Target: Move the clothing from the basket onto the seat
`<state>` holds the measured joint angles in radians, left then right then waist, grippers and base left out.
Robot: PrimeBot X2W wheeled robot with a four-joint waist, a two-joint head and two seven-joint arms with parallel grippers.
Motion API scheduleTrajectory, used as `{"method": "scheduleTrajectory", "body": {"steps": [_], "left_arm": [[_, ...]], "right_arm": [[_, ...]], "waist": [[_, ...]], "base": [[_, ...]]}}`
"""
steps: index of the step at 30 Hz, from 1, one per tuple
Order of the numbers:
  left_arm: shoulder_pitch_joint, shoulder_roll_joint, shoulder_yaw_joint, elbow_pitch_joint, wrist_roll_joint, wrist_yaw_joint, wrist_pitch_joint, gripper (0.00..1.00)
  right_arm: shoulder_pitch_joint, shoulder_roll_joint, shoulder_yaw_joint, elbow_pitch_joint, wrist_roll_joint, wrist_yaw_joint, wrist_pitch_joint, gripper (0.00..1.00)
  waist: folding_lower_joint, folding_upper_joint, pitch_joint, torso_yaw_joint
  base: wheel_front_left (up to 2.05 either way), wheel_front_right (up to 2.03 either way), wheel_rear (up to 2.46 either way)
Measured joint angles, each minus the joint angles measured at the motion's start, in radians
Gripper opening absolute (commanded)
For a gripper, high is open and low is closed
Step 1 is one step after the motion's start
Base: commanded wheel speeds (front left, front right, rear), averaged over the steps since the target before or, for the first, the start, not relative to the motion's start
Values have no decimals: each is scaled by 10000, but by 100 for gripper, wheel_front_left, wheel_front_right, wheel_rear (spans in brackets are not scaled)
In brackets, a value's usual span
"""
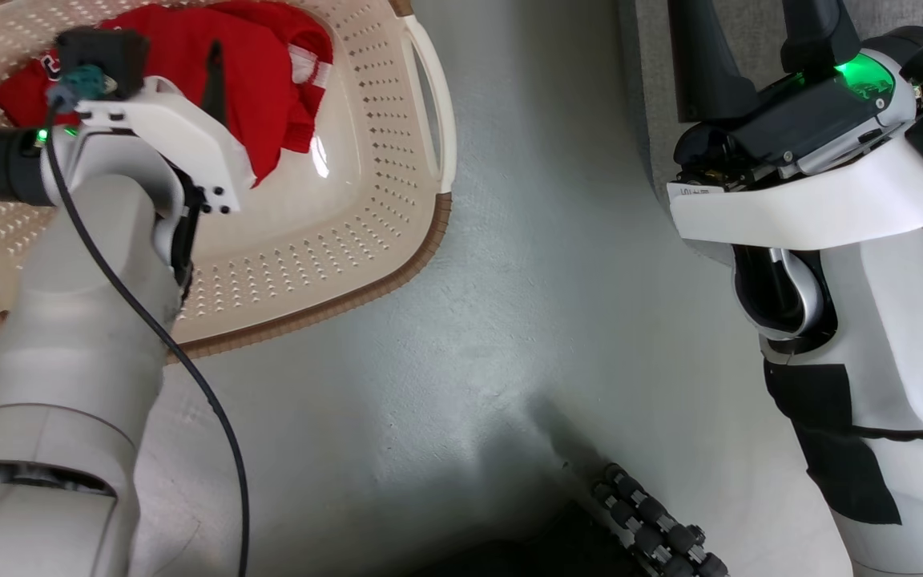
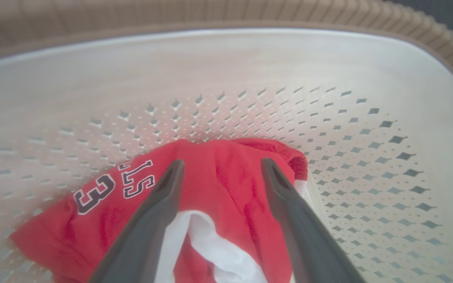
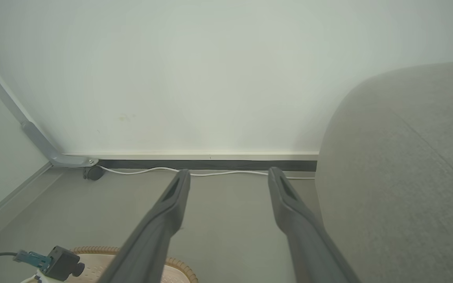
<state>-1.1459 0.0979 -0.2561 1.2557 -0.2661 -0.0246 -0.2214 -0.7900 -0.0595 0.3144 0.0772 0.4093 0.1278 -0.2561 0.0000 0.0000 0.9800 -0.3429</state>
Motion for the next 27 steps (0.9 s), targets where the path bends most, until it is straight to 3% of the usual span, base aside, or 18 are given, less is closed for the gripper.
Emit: {"method": "scheduleTrajectory", "body": {"steps": [4, 21, 22, 23, 24, 27], "left_arm": [[-182, 205, 54, 173, -105, 94, 309, 100], [-316, 84, -364, 384, -155, 228, 905, 100], [-318, 75, -422, 387, -138, 221, 903, 77], [-318, 69, -445, 389, -130, 211, 888, 29], [-318, 67, -512, 393, -115, 180, 888, 0], [-319, 63, -633, 403, -67, 113, 890, 0]], "right_arm": [[0, 10, 61, -40, 148, 0, 0, 100], [41, 27, -155, -115, 144, 0, 0, 100], [55, 27, -157, -115, 144, 0, 0, 100], [58, 27, -159, -115, 144, 0, 0, 100], [59, 29, -163, -113, 144, 0, 0, 100], [60, 29, -196, -111, 144, 0, 0, 100]], "waist": [[0, 0, 176, -167], [0, 0, 374, -126], [0, 0, 377, -121], [0, 0, 376, -118], [0, 0, 371, -115], [1, 0, 357, -107]], "base": [[0, 0, 0], [0, 0, 0], [0, 0, 0], [0, 0, 0], [0, 0, 0], [0, 0, 0]]}}
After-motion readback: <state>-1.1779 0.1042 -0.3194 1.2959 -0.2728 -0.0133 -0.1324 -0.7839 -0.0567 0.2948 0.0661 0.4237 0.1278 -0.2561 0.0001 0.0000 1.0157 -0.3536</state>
